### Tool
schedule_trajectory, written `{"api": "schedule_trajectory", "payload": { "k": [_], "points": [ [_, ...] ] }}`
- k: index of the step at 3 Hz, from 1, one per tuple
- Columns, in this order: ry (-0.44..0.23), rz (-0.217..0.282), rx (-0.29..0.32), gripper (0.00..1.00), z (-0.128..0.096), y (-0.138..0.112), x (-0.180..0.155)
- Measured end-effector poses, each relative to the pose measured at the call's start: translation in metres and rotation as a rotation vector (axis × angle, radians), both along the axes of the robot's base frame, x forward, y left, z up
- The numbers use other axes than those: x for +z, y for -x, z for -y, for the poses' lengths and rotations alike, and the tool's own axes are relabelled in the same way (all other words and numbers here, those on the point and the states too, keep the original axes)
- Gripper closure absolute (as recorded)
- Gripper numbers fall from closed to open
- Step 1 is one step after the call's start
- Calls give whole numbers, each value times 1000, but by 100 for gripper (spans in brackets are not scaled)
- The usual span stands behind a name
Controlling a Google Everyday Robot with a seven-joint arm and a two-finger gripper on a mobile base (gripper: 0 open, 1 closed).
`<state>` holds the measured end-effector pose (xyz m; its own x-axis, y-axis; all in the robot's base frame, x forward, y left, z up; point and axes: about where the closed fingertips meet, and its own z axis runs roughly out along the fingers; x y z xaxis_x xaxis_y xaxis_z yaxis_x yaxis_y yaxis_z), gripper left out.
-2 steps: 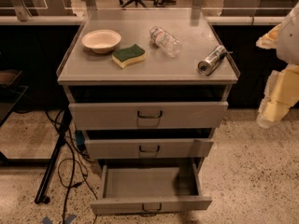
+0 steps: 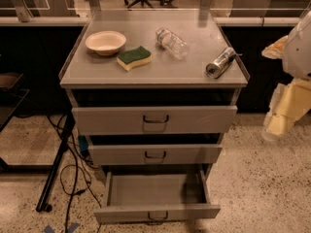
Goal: Close bottom drawer
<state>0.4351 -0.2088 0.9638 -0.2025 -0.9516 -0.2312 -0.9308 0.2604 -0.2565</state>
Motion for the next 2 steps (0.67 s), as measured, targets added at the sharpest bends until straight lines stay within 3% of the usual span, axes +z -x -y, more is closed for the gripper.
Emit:
{"api": "schedule_trajectory", "payload": {
  "k": [1, 2],
  "points": [
    [-70, -10, 32, 15, -17, 13, -36],
    [-183, -48, 48, 38, -33, 34, -97]
  ]
}}
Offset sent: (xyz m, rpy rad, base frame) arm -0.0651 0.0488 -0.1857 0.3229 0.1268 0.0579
